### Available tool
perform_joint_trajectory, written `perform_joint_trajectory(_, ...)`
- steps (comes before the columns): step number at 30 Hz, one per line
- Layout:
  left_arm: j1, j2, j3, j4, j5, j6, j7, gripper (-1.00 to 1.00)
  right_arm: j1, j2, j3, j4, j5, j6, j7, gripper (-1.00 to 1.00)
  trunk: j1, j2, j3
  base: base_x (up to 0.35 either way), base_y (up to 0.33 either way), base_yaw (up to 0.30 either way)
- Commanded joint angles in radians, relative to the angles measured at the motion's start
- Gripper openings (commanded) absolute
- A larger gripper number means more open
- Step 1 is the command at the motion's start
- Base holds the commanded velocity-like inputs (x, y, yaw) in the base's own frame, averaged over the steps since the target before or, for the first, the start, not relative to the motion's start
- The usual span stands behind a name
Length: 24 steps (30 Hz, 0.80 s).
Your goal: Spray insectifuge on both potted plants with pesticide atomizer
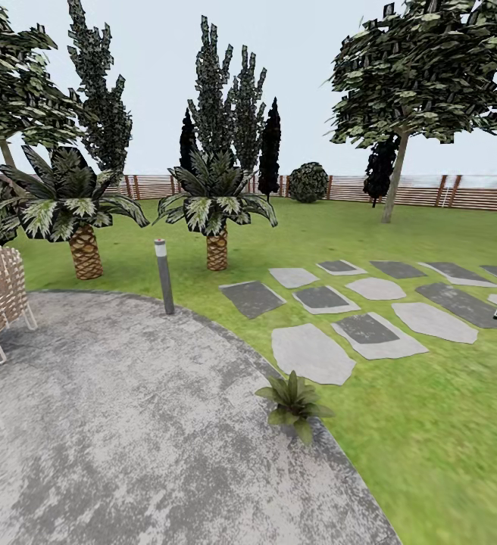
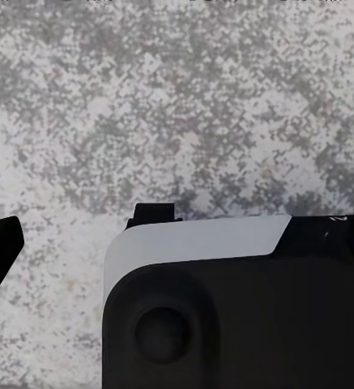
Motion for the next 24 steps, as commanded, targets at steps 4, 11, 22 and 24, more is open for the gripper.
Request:
perform_joint_trajectory(4, 0.000, 0.000, 0.001, -0.046, -0.001, -0.019, 0.000, 1.00, 0.000, -0.001, 0.000, -0.072, 0.001, -0.007, -0.001, 1.00, 0.000, 0.000, -0.001, 0.000, 0.000, 0.000)
perform_joint_trajectory(11, -0.009, 0.001, 0.001, -0.211, -0.001, -0.055, 0.000, 1.00, 0.000, -0.004, 0.000, -0.244, 0.001, -0.008, -0.002, 1.00, 0.000, 0.000, -0.001, 0.000, 0.000, 0.000)
perform_joint_trajectory(22, -0.214, 0.001, 0.001, -0.239, -0.002, -0.119, 0.000, 1.00, 0.000, -0.004, -0.004, -0.366, -0.009, -0.008, 0.001, 1.00, 0.000, 0.000, -0.001, 0.000, 0.000, 0.000)
perform_joint_trajectory(24, -0.221, 0.001, 0.001, -0.239, -0.001, -0.120, 0.000, 1.00, 0.000, -0.005, -0.004, -0.368, -0.009, -0.008, 0.002, 1.00, 0.000, 0.000, -0.001, 0.000, 0.000, 0.000)
